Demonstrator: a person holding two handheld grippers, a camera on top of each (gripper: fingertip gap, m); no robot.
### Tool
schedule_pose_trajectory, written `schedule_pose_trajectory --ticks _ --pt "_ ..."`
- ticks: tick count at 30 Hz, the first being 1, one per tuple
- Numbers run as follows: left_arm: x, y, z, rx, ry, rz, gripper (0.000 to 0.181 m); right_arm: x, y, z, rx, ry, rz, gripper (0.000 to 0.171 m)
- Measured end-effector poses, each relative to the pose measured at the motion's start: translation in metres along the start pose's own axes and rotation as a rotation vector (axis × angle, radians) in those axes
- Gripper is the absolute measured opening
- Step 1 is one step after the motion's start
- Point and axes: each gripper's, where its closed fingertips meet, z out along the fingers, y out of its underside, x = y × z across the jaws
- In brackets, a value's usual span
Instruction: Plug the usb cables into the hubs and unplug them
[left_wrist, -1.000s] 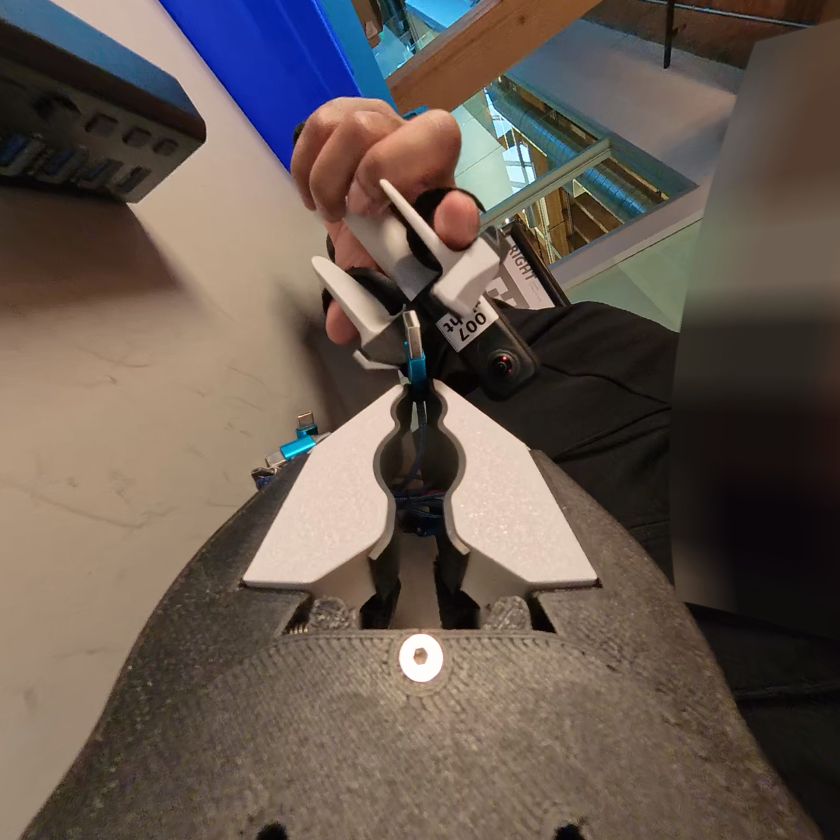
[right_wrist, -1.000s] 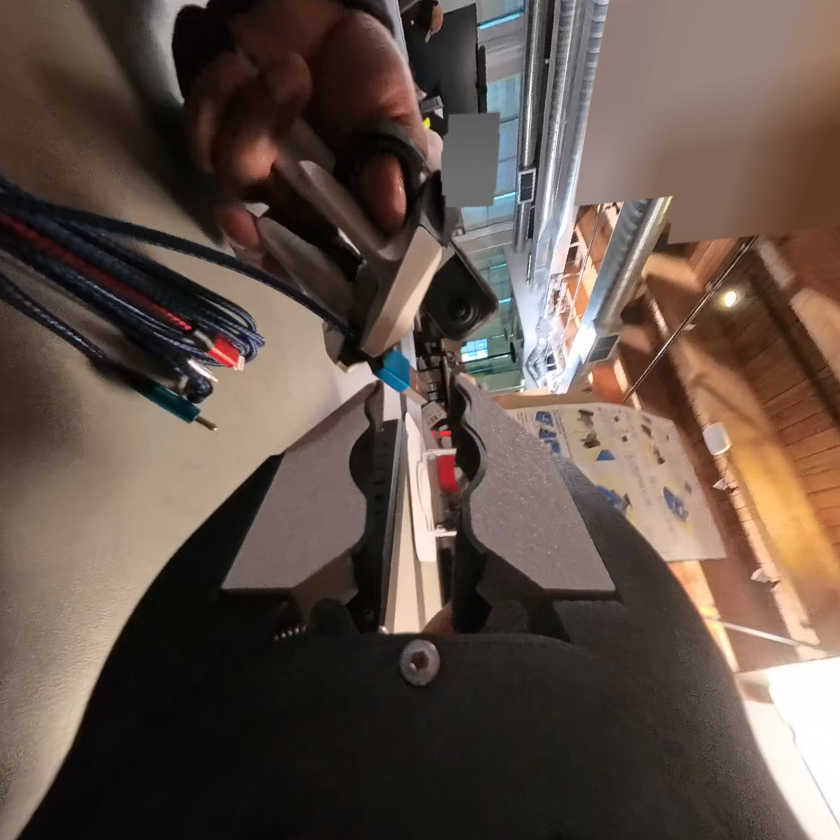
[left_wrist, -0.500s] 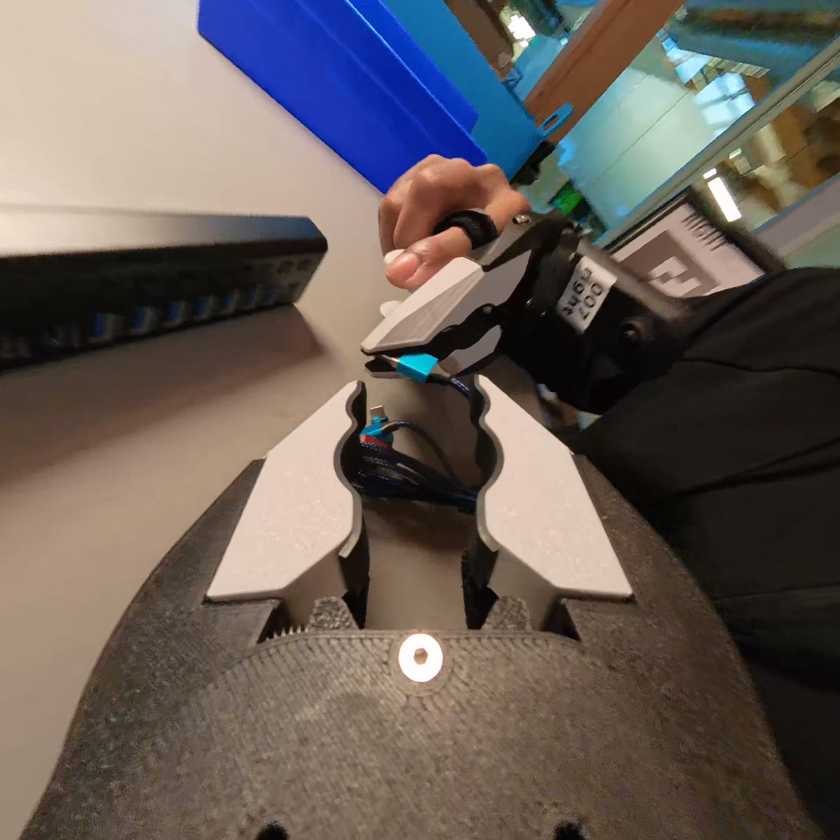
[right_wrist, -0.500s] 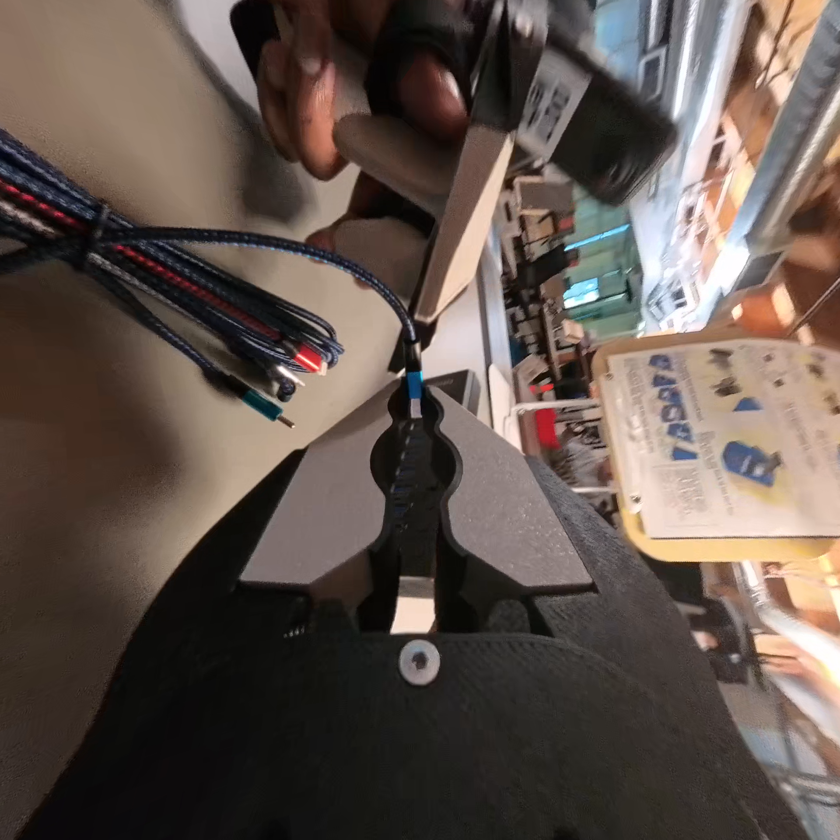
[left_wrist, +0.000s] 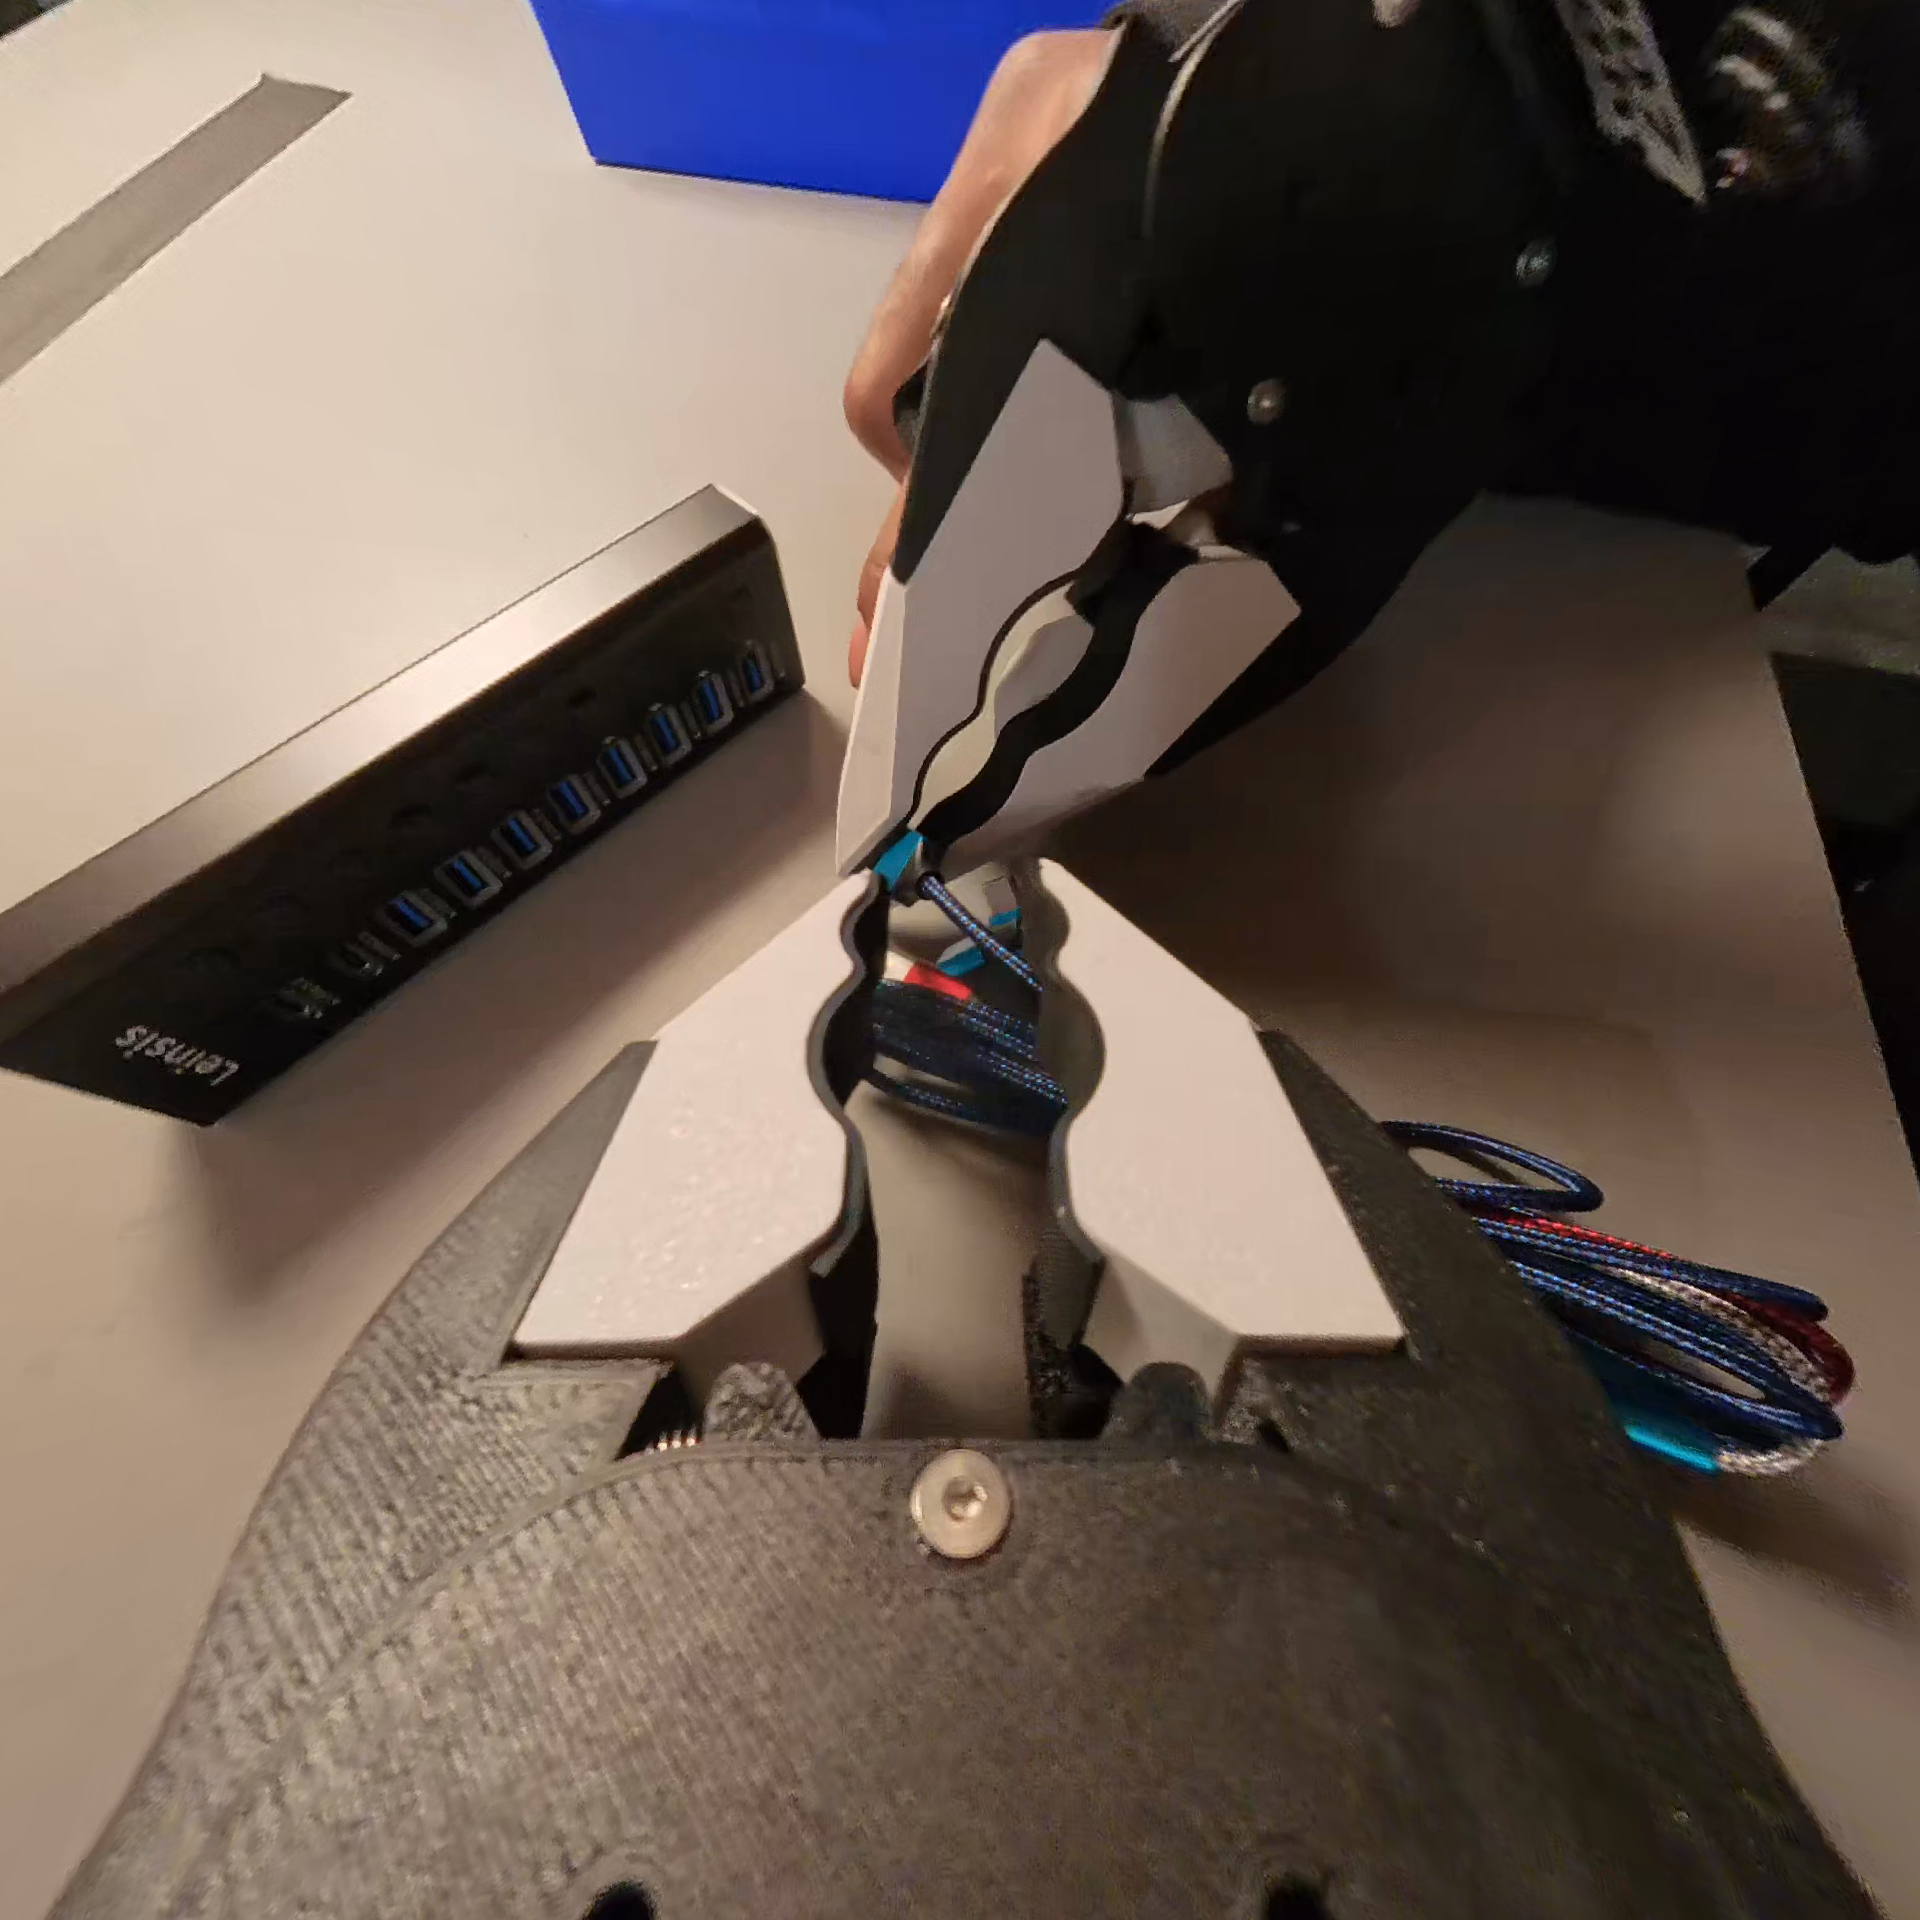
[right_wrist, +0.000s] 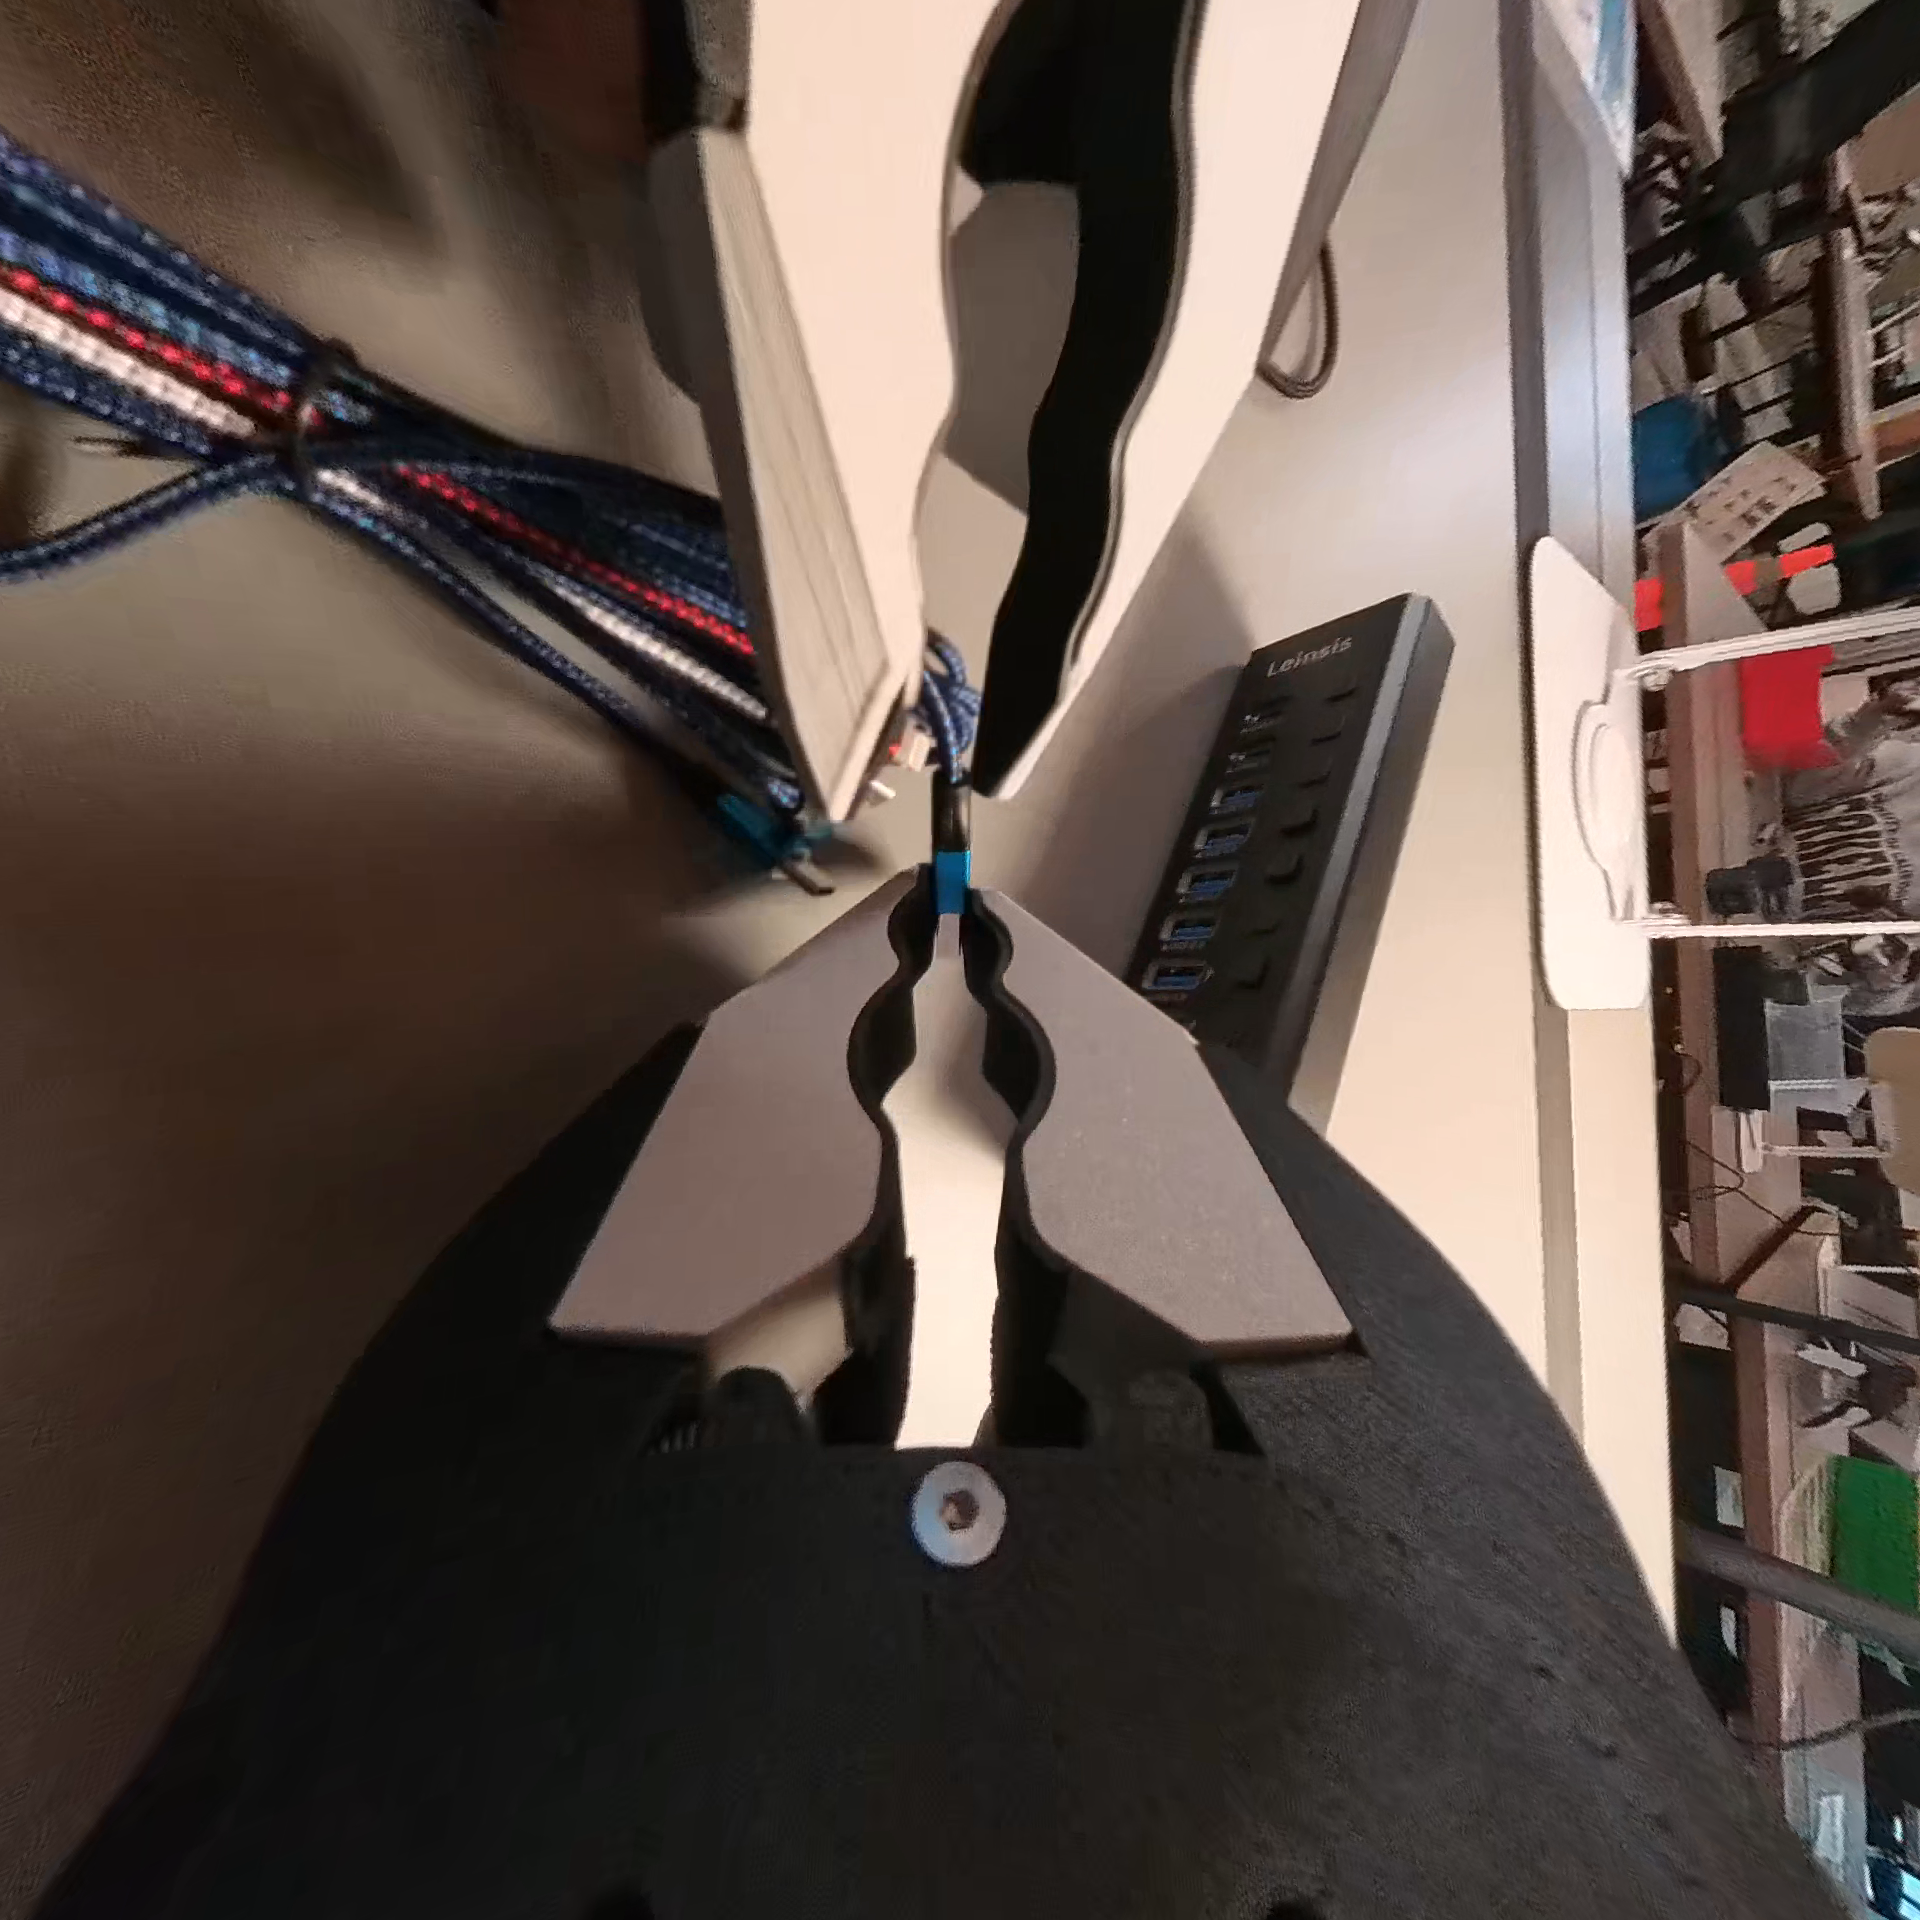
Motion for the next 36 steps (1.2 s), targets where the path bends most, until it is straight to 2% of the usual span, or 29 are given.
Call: schedule_pose_trajectory --ticks 2,9,16,22,26,30,33,36 --pt "0.003 0.0 0.002 0.005 -0.002 0.049 0.021 -0.008 0.0 -0.001 0.012 -0.047 -0.003 0.004" --pt "0.016 0.005 0.004 -0.021 0.035 0.182 0.018 -0.024 0.0 -0.009 0.026 -0.168 0.021 0.004" --pt "0.007 0.018 0.007 -0.097 -0.023 0.226 0.018 -0.017 -0.002 -0.011 0.081 -0.151 0.067 0.005" --pt "-0.001 0.014 0.004 -0.075 -0.049 0.184 0.011 -0.01 -0.007 -0.013 0.151 -0.148 0.139 0.006" --pt "-0.012 0.009 -0.002 -0.031 -0.042 0.037 0.008 0.01 -0.011 -0.017 0.202 -0.048 0.172 0.012" --pt "-0.03 0.01 -0.007 -0.016 -0.089 -0.105 0.008 0.049 -0.01 -0.028 0.24 0.116 0.277 0.028" --pt "-0.043 0.014 -0.01 -0.023 -0.155 -0.148 0.008 0.08 0.007 -0.034 0.206 0.244 0.4 0.044" --pt "-0.052 0.016 -0.011 -0.029 -0.201 -0.175 0.008 0.09 0.026 -0.033 0.154 0.256 0.491 0.056"
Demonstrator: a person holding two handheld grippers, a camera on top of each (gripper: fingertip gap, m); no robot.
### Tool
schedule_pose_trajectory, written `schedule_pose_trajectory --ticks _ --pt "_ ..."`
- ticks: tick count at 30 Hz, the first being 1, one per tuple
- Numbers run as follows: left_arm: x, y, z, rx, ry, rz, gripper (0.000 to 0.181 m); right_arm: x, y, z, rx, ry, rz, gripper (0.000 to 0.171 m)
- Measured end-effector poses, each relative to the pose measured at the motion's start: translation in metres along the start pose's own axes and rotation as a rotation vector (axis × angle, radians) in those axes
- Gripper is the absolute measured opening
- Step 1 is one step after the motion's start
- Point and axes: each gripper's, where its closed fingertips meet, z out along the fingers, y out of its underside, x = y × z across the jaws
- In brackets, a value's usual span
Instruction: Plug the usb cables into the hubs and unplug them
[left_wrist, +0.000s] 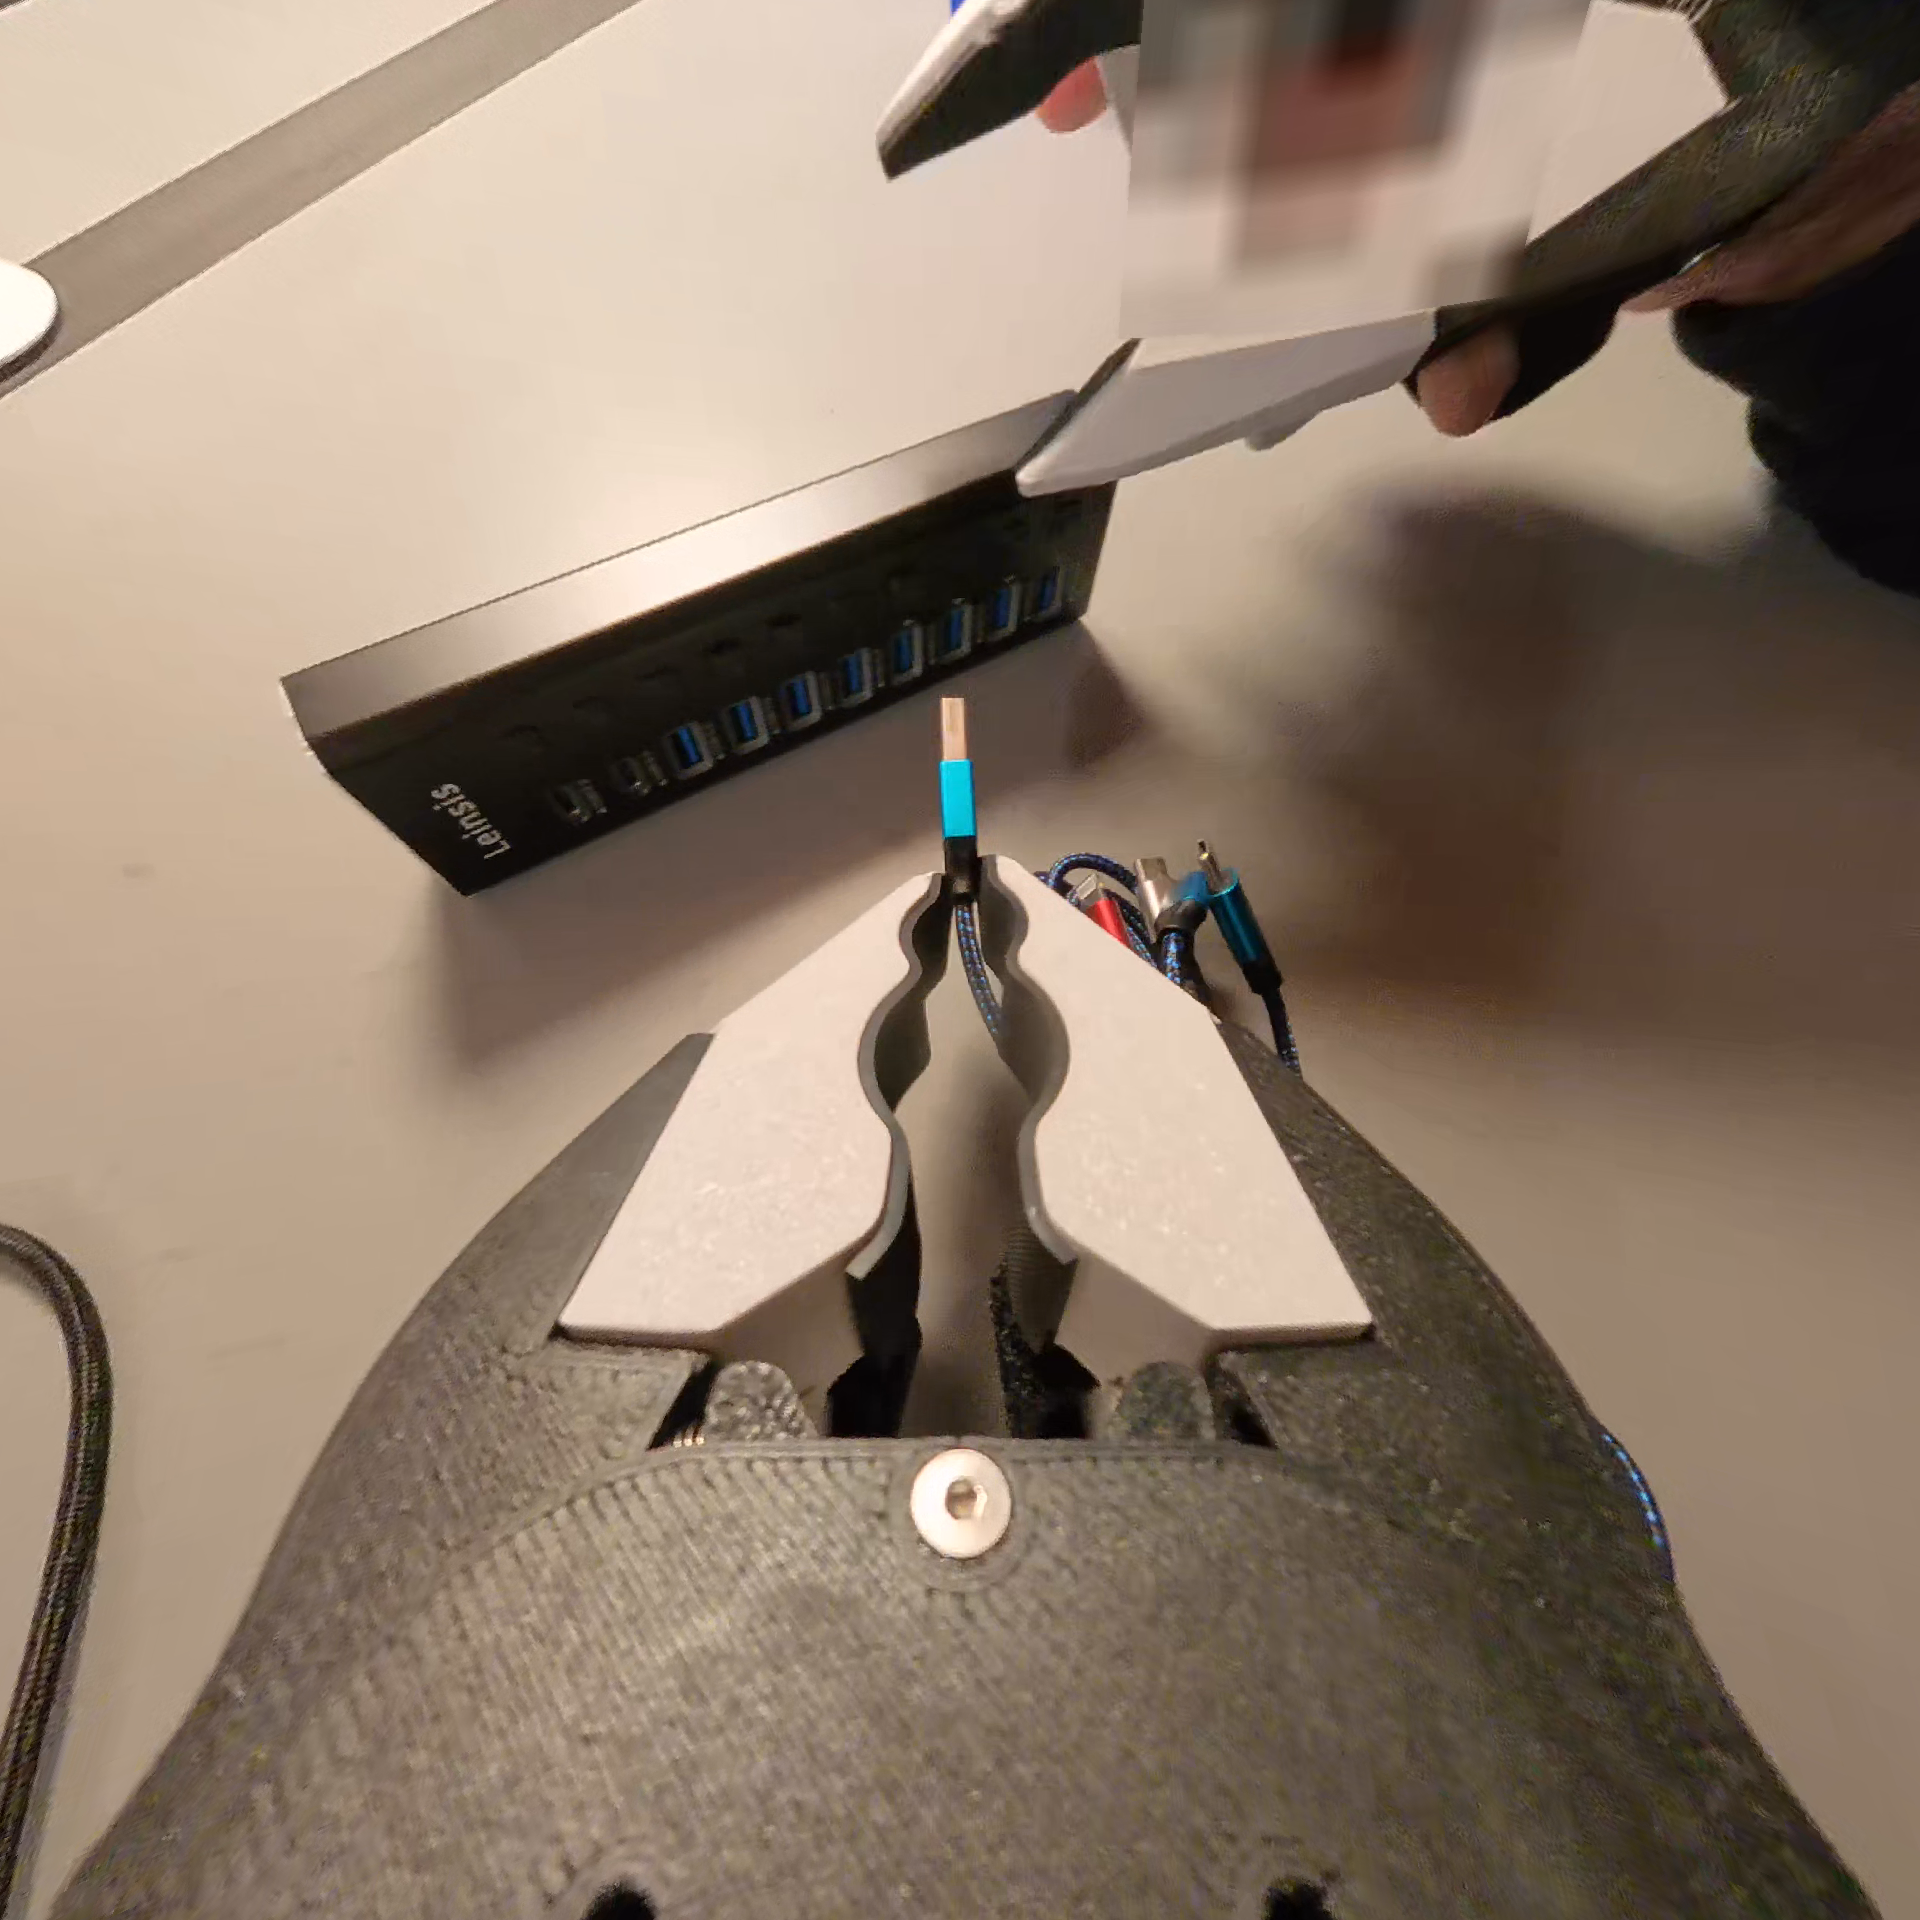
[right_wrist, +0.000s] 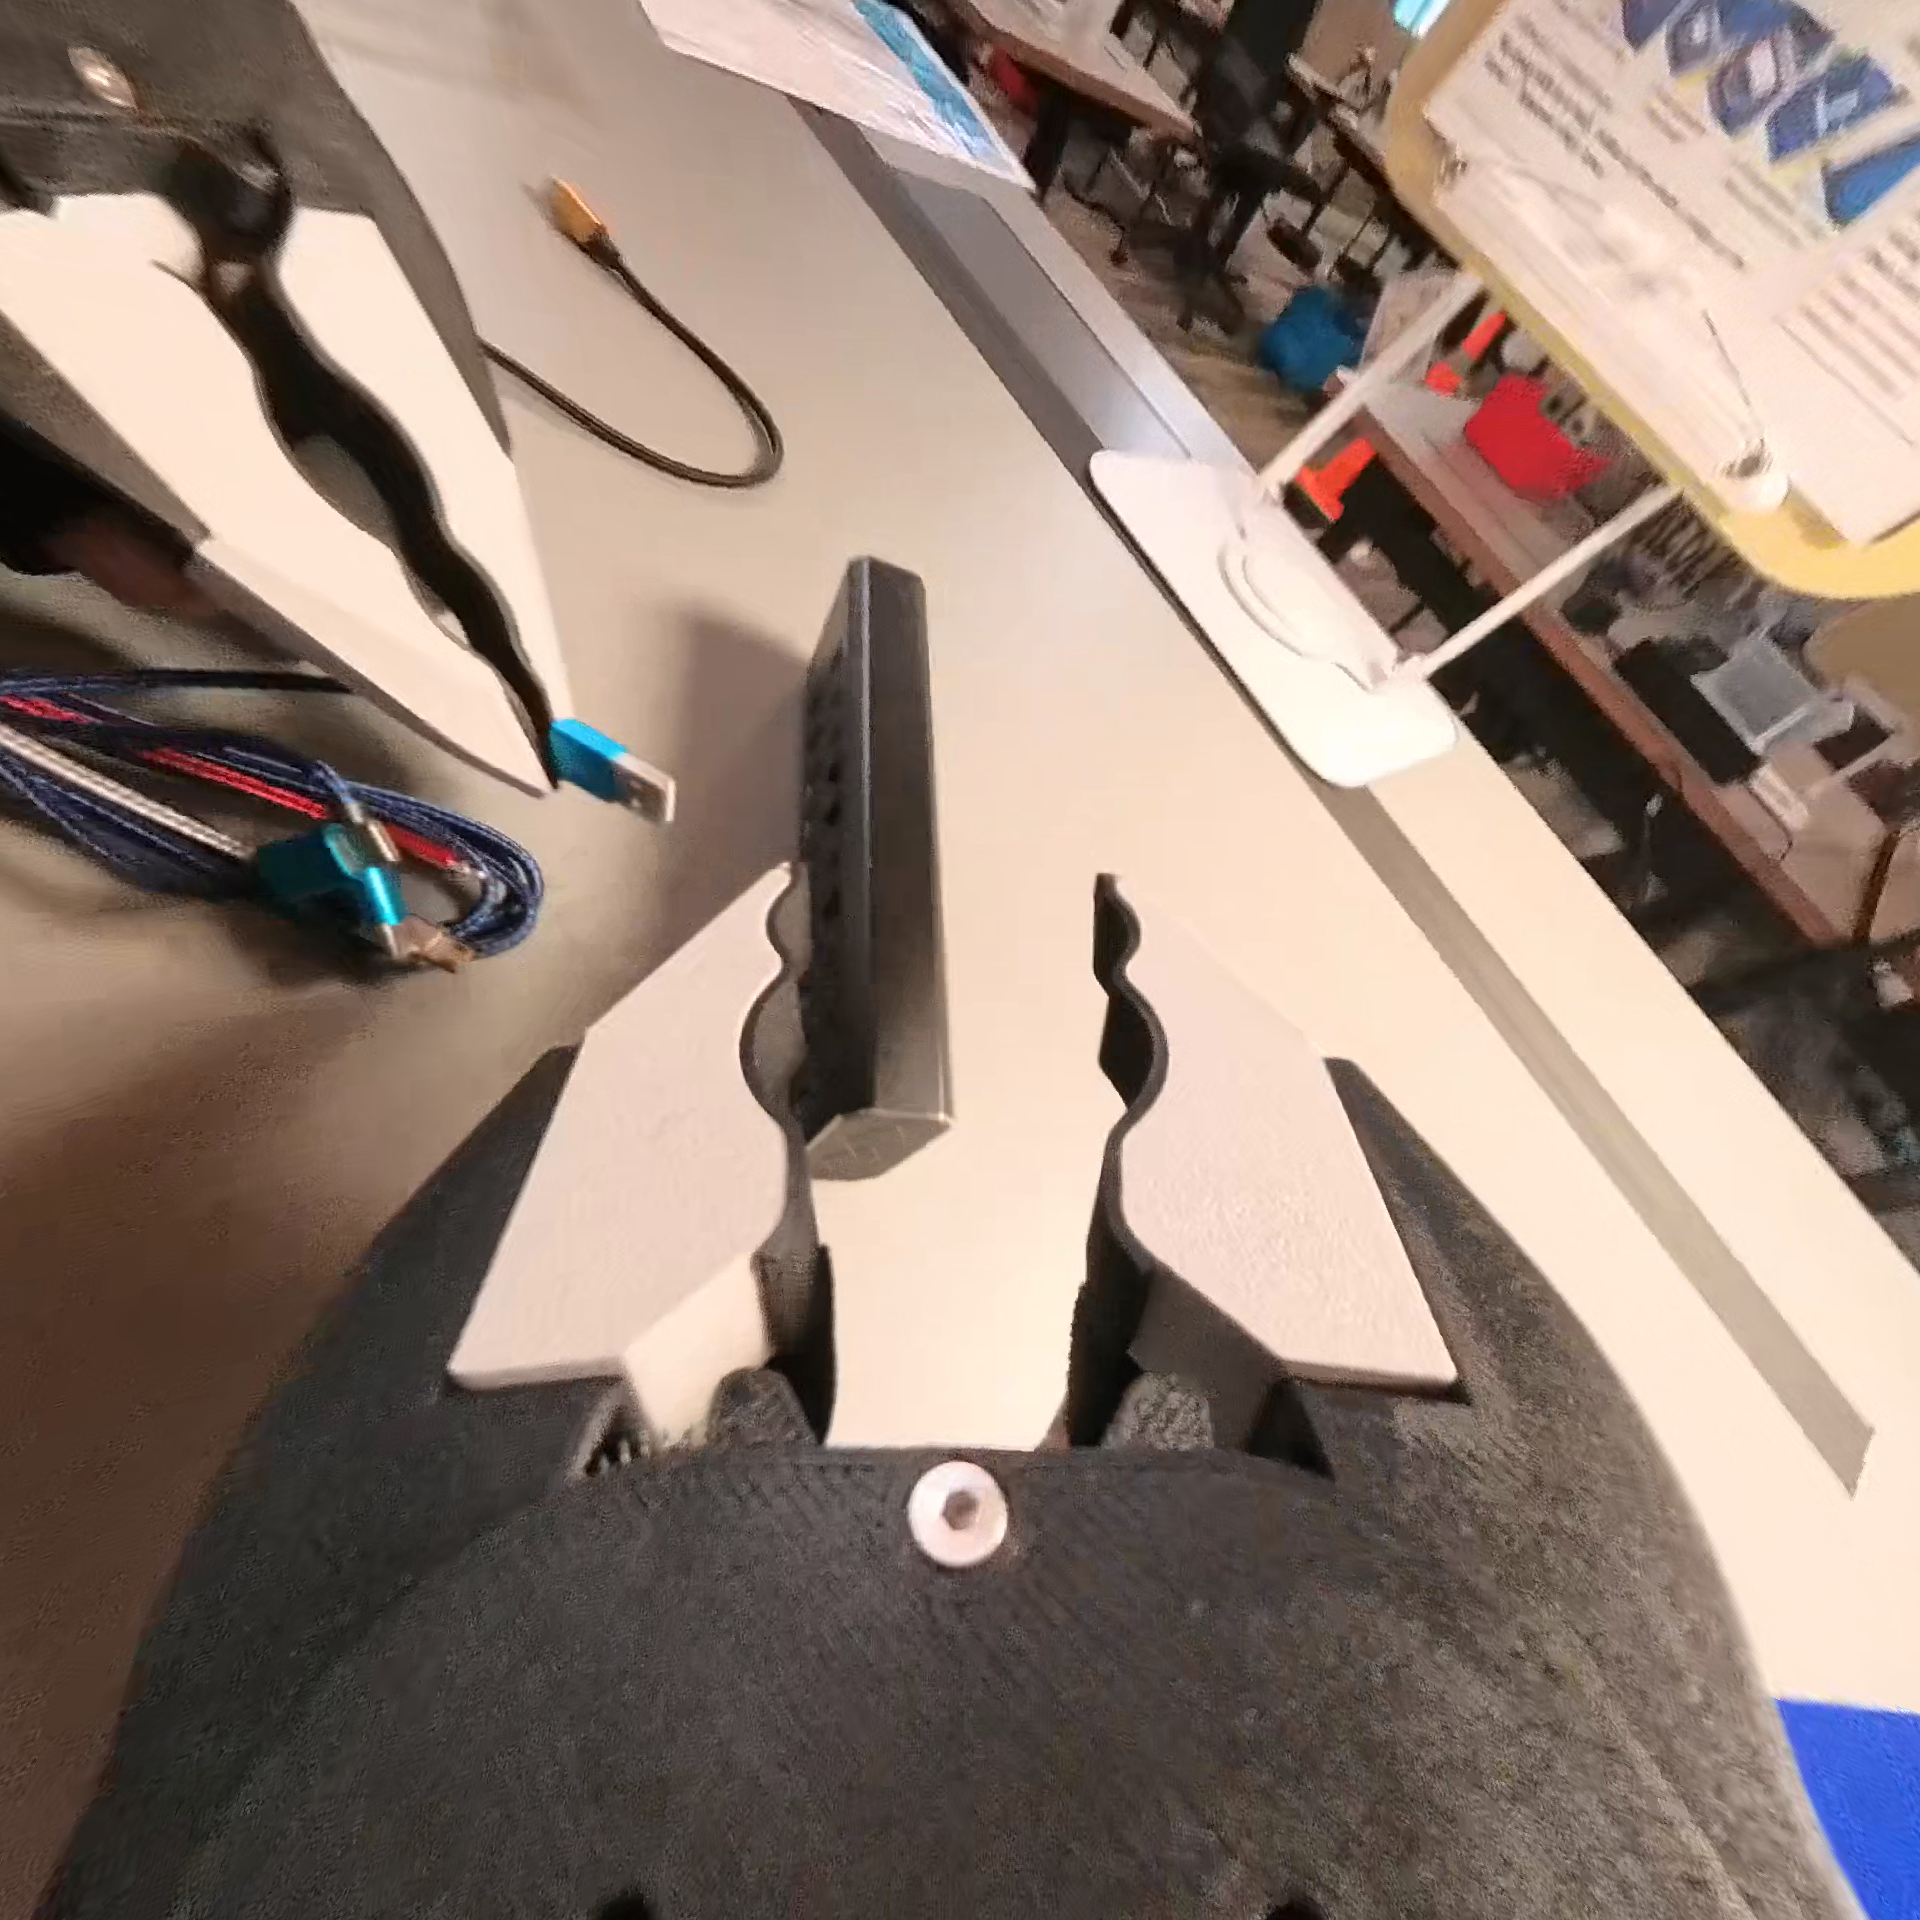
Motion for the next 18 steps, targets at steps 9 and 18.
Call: schedule_pose_trajectory --ticks 9,18 --pt "-0.011 0.002 0.003 -0.021 -0.075 -0.014 0.008 -0.014 0.046 0.012 -0.204 -0.178 0.244 0.062" --pt "-0.021 0.008 0.012 -0.087 -0.128 0.029 0.009 -0.043 0.047 0.037 -0.287 -0.22 0.314 0.027"
